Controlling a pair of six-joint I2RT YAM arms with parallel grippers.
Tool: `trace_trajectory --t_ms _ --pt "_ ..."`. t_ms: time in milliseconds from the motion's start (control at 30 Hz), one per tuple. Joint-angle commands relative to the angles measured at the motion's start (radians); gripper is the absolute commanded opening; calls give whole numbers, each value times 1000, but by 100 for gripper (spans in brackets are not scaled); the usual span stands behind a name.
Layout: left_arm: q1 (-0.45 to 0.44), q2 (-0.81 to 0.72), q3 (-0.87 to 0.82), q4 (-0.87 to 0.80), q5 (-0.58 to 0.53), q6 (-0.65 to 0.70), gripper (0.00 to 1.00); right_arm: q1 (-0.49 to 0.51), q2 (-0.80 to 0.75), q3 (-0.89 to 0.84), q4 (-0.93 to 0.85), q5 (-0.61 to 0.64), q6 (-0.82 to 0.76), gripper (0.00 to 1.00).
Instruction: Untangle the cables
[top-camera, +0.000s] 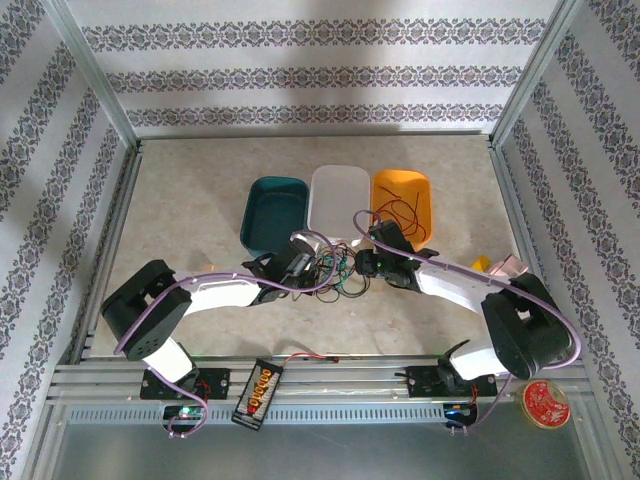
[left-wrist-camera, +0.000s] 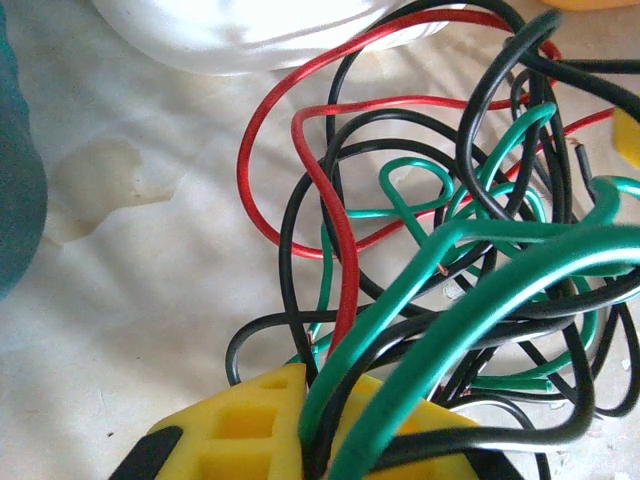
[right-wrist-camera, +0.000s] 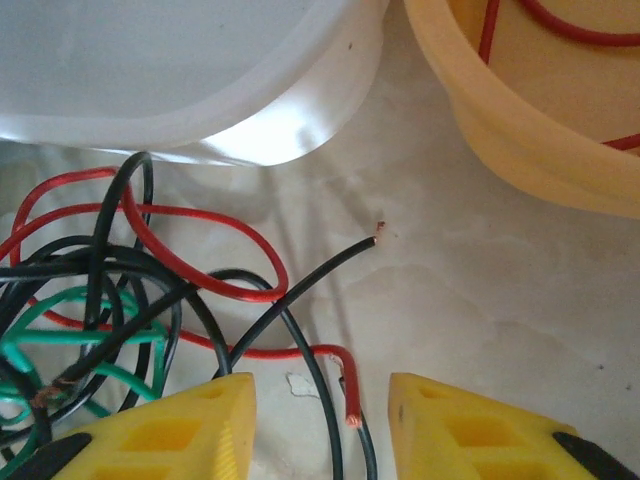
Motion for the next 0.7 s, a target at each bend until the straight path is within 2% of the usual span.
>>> trace_trajectory --t_ms 0,67,167,233,467,667 --pt "7 -33 -17 30 -3 -17 0 -8 29 11 44 14 42 36" --pt "7 -32 -17 28 -4 -15 0 -8 44 13 47 40 58 29" --pt "7 -30 -12 22 -3 -13 0 -8 57 16 36 69 79 9" --pt "7 -28 -6 12 -6 -12 0 -9 47 8 23 102 94 2" --pt "7 -28 -6 -39 -72 -20 0 -44 -129 -79 -58 321 212 0" --pt "7 -21 -5 -103 -173 -48 0 -190 -409 -229 -154 407 438 0"
